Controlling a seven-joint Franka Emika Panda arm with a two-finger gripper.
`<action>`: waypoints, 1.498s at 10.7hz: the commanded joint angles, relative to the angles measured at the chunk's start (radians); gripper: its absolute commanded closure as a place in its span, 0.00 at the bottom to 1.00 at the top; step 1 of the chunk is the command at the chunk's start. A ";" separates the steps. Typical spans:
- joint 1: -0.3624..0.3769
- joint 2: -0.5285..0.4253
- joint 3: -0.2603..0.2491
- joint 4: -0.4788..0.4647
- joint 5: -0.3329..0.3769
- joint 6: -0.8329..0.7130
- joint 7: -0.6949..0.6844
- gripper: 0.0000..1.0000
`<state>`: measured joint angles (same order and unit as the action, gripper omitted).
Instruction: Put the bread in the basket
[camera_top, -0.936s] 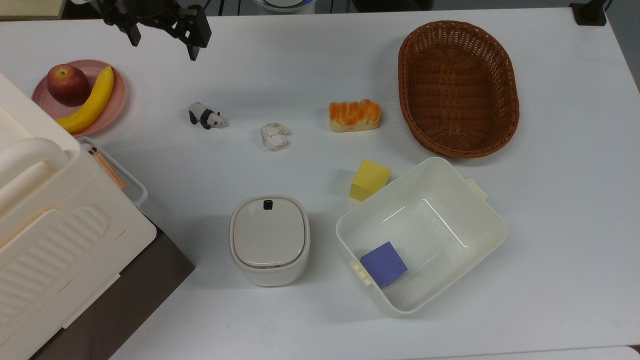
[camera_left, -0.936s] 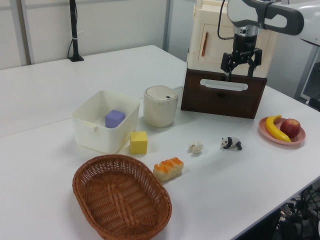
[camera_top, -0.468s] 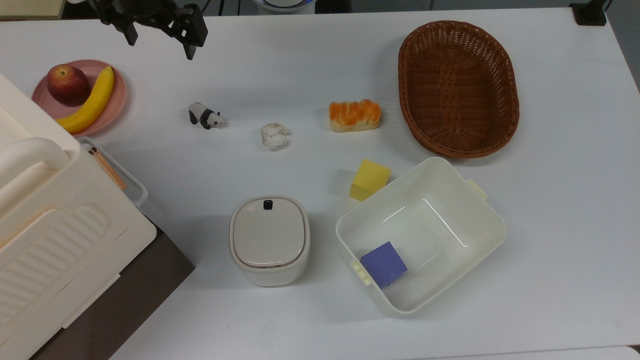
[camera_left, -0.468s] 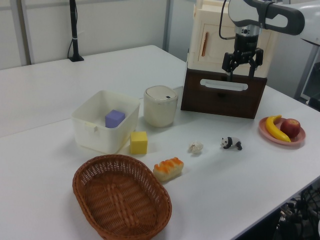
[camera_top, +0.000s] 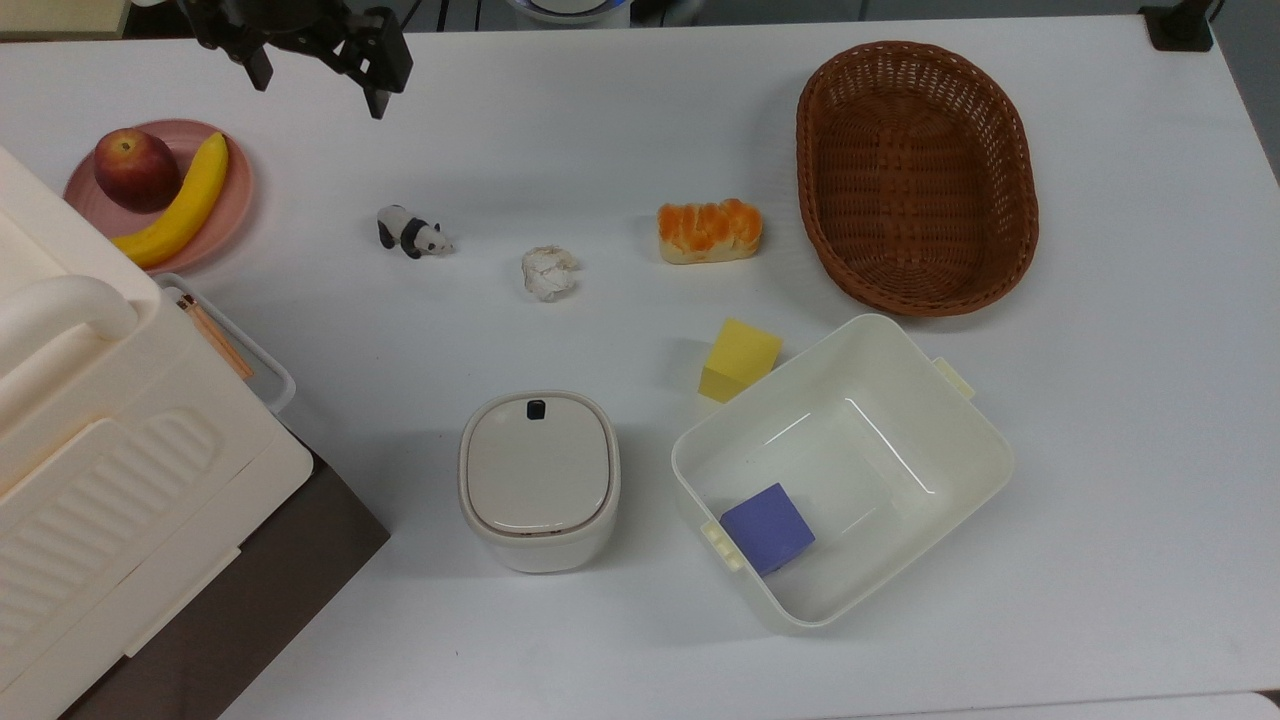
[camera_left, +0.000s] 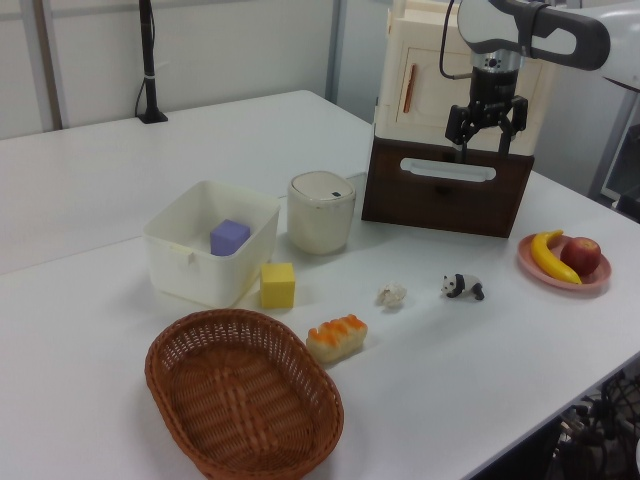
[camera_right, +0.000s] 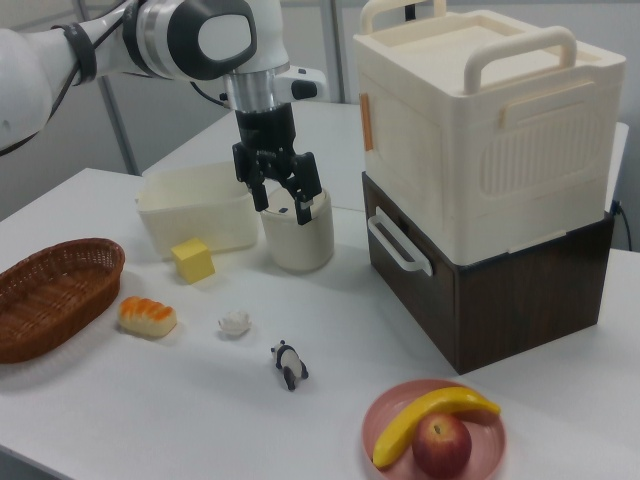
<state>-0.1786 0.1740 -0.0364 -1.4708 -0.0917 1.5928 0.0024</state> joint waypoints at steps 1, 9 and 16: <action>0.005 -0.024 -0.010 -0.014 0.021 -0.016 -0.025 0.00; 0.010 -0.022 -0.002 -0.022 0.026 -0.019 -0.028 0.00; 0.016 -0.022 0.003 -0.066 0.089 -0.016 -0.028 0.00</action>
<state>-0.1733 0.1746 -0.0304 -1.4867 -0.0309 1.5881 -0.0006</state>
